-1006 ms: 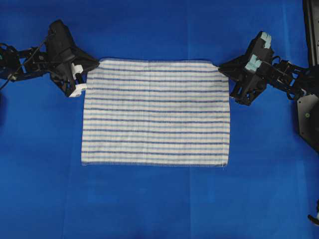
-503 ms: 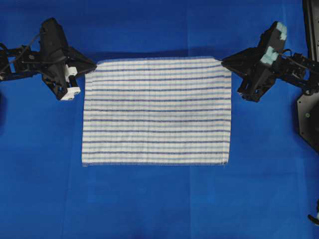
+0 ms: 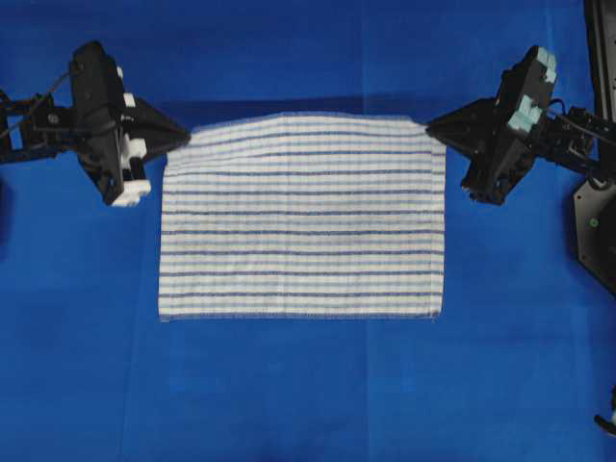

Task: Fold the blue towel.
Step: 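Lift the far edge and fold it toward the near edge, release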

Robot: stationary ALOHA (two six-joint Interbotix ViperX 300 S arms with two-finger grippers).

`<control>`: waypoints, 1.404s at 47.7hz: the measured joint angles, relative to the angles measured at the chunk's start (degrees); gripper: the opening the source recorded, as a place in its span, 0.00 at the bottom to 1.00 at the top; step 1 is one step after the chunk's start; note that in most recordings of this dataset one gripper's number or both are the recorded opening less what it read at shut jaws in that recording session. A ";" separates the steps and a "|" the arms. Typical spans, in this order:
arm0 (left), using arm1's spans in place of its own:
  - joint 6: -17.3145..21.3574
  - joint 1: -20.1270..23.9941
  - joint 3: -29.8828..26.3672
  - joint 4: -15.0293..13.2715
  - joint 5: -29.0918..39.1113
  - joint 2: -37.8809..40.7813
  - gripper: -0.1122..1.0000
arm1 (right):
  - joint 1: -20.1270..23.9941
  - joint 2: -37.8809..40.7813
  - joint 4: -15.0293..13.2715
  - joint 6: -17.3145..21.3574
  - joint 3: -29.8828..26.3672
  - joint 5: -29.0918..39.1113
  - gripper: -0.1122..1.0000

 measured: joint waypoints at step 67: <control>-17.40 -28.65 0.53 0.00 -0.79 1.49 0.14 | 40.43 4.13 29.36 1.93 -0.18 -3.78 0.09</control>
